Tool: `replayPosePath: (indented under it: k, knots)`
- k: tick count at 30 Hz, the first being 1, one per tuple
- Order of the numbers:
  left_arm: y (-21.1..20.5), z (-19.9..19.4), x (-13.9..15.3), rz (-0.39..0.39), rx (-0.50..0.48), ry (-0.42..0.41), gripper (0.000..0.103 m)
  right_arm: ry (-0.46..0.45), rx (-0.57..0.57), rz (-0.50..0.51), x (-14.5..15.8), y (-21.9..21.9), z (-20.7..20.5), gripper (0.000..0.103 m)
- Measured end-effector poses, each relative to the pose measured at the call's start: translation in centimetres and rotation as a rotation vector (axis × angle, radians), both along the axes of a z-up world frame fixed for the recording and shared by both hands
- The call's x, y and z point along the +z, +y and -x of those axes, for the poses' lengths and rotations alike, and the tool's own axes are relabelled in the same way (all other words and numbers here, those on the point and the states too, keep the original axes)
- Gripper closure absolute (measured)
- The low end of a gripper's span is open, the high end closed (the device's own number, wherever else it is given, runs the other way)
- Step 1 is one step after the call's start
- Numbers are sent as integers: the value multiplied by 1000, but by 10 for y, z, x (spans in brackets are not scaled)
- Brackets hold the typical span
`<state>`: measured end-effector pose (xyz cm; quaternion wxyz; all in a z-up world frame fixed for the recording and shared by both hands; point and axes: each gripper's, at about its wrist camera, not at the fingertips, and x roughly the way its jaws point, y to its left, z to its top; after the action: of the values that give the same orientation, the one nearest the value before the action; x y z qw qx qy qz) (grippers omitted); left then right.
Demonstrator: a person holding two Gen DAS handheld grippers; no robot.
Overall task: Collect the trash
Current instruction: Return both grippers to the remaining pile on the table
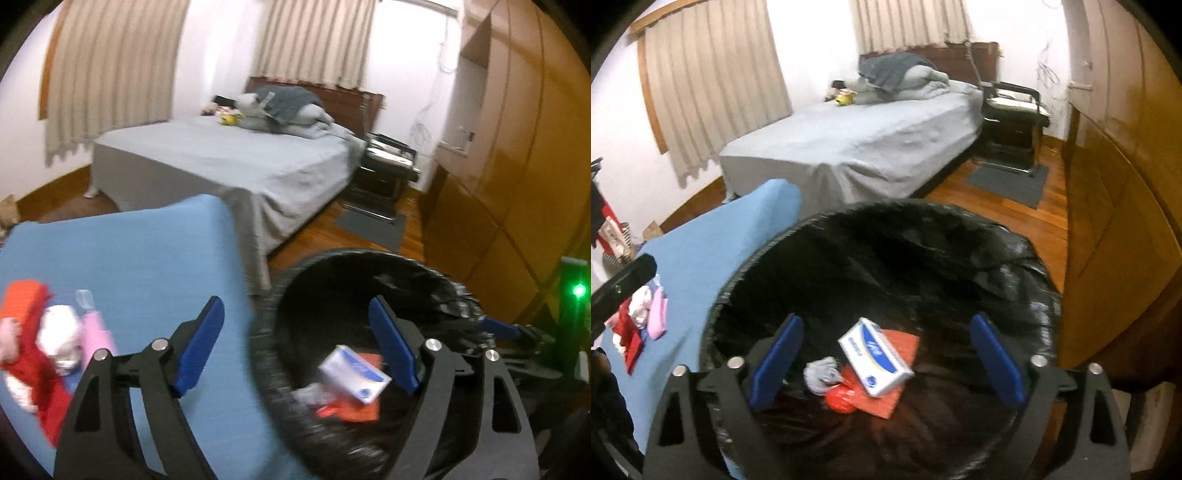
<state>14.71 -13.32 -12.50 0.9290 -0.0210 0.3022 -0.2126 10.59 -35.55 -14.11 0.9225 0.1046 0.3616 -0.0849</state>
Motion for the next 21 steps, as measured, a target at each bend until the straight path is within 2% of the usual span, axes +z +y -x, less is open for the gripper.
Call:
replayPosePath:
  k: [5,12,14,21]
  knots:
    - [55,14,8,-63,128,-57,17,-26,100,-13,8,43,-15,6]
    - [137,28,10,-112,322,-65,17,-65,284,-9,11,125,-40,6]
    - [158,32,7,-137,372,-60,17,-67,327,-2,9,146,-45,6]
    - [222,35,-12,-147,505,7,18,-69,445,20,-6,209,-59,6]
